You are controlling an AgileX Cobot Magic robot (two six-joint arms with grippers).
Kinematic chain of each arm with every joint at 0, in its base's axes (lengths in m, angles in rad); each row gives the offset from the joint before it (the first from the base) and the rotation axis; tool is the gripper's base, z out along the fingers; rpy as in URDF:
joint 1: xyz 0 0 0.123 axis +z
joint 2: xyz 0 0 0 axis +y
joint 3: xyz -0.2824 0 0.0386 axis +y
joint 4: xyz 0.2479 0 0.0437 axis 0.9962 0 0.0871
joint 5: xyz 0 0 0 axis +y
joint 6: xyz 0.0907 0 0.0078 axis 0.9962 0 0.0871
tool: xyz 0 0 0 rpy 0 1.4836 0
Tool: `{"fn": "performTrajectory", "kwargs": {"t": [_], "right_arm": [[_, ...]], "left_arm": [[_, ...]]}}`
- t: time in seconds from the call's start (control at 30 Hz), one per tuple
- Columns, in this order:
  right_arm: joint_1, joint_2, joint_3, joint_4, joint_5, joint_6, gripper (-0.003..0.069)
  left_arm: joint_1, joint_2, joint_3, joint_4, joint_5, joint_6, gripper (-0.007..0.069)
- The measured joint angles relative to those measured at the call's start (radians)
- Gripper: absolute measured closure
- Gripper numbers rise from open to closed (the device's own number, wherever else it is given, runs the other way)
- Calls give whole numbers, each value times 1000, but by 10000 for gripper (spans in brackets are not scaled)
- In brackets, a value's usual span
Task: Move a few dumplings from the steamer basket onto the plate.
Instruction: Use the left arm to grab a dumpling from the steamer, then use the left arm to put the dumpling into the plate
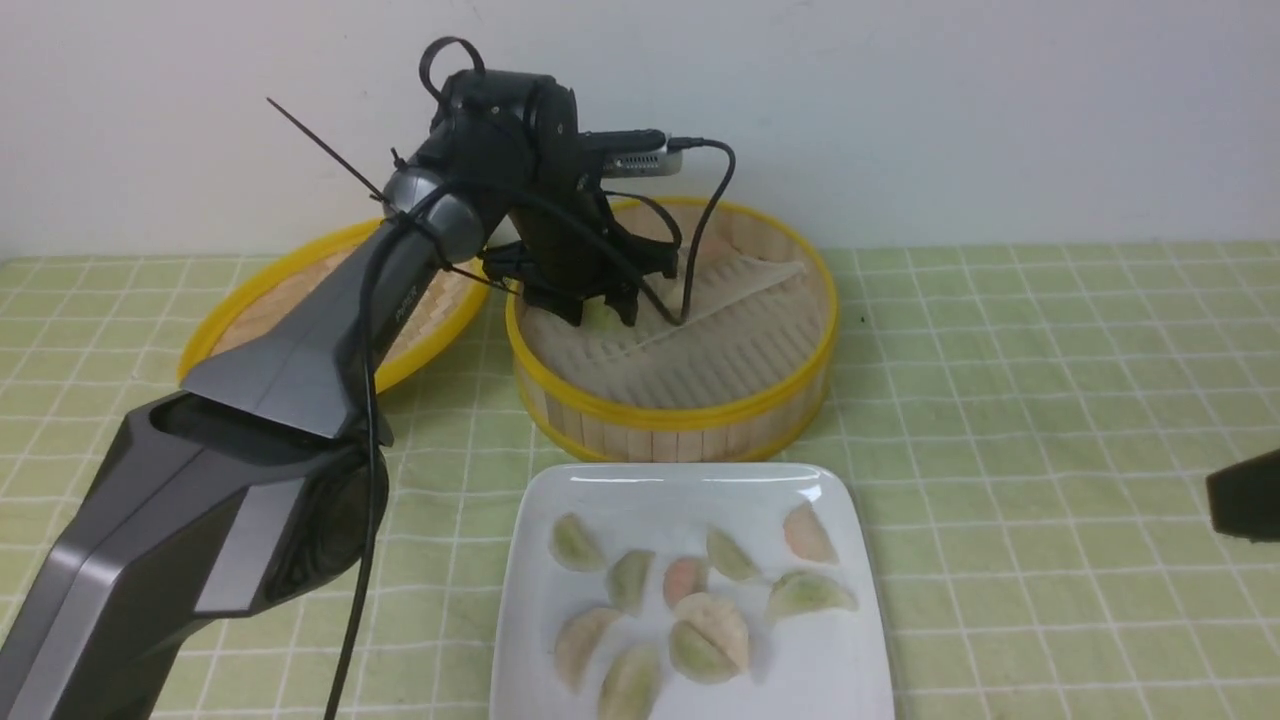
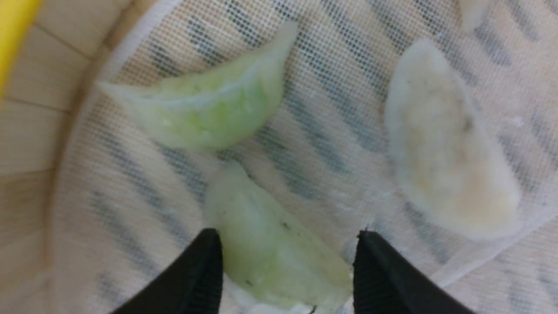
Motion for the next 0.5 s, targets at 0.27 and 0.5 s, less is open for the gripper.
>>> {"fn": "performTrajectory", "kwargs": {"t": [0.27, 0.5], "right_arm": [[0, 0, 0, 0, 2, -15, 673], [0, 0, 0, 0, 2, -17, 673]], "left_arm": [[0, -154, -1, -23, 12, 93, 281], [0, -347, 188, -156, 12, 165, 284]]}}
